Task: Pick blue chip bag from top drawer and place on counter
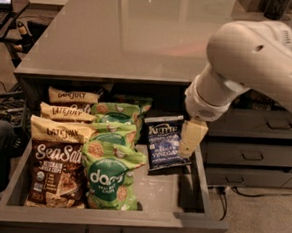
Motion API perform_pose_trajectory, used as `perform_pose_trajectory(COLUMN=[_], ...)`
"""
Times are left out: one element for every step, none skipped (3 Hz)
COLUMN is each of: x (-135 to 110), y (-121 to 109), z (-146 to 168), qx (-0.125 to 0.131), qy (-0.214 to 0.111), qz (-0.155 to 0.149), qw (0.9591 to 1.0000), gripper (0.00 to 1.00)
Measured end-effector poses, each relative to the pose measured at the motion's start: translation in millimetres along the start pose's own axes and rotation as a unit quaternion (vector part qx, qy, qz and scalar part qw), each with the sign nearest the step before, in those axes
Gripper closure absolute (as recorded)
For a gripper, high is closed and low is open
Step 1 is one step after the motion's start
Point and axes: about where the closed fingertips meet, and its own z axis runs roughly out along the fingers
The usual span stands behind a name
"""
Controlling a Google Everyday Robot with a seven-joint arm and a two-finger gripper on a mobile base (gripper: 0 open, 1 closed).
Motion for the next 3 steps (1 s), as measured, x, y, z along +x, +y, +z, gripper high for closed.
perform_pose_trajectory(x=[10.7,11.0,12.0], y=[-25.0,-24.8,-23.8], z=[70.0,72.6,95.3], qx=[-0.012,-0.014,-0.011], qy=[0.047,0.048,0.057], qz=[-0.003,-0.003,0.001], qw=[0.9988,0.9988,0.9983], gripper=[0.00,0.00,0.00])
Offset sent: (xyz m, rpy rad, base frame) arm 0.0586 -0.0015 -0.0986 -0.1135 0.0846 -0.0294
